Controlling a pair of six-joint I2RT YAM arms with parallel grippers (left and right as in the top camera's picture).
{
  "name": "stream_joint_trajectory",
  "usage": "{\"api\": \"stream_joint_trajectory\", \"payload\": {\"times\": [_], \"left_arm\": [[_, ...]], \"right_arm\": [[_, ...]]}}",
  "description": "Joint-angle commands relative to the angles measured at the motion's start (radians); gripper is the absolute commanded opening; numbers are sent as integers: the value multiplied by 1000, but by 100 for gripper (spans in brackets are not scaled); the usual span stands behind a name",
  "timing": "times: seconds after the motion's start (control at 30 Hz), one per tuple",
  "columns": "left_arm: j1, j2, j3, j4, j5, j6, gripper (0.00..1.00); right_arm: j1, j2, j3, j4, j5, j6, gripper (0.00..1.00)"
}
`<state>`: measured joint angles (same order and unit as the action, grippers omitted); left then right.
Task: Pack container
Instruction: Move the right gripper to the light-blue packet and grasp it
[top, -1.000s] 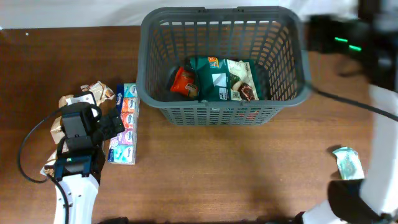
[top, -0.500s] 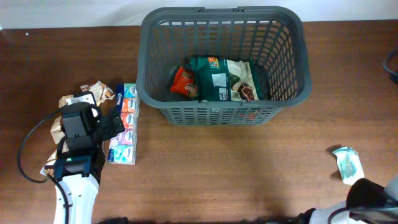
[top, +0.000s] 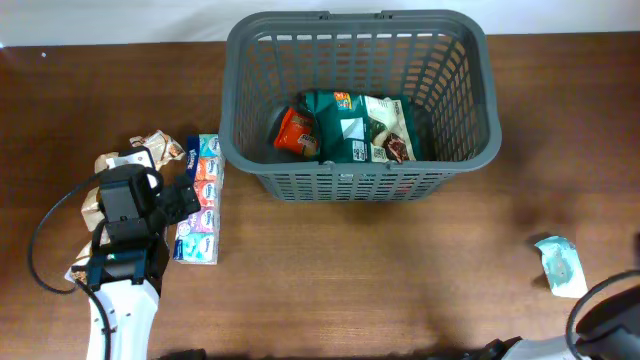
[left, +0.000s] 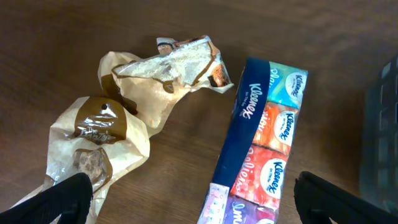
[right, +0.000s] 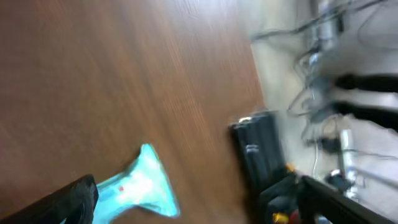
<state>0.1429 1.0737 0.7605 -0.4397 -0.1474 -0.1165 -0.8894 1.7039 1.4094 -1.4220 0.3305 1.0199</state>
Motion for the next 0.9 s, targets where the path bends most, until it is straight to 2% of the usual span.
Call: {"api": "stream_joint_trajectory", "payload": {"times": [0.0, 0.07, 0.2, 0.4, 0.5, 0.77, 0.83, 0.87], "left_arm": [[4, 5, -6, 2, -7, -1, 99], [4, 5, -6, 2, -6, -2, 99], [4, 5, -6, 0, -6, -2, 99], [4, 5, -6, -9, -2, -2, 99], [4, 5, -6, -10, 2, -2, 99], [4, 5, -6, -9, 1, -2, 99], [4, 5, -6, -10, 1, -2, 99], [4, 5, -6, -10, 1, -2, 99]], "right_arm": [[28, -13, -161, 164, -259, -85, 99], [59, -13, -235, 293, -379, -159, 99], [130, -13, -312, 425, -413, -118, 99], [202, -13, -322, 468, -414, 157, 99], [221, -13, -322, 478, -412, 225, 99], [224, -13, -322, 479, -333, 216, 99], [224, -13, -322, 500, -320, 165, 99], [224, -13, -322, 531, -322, 94, 99]]}}
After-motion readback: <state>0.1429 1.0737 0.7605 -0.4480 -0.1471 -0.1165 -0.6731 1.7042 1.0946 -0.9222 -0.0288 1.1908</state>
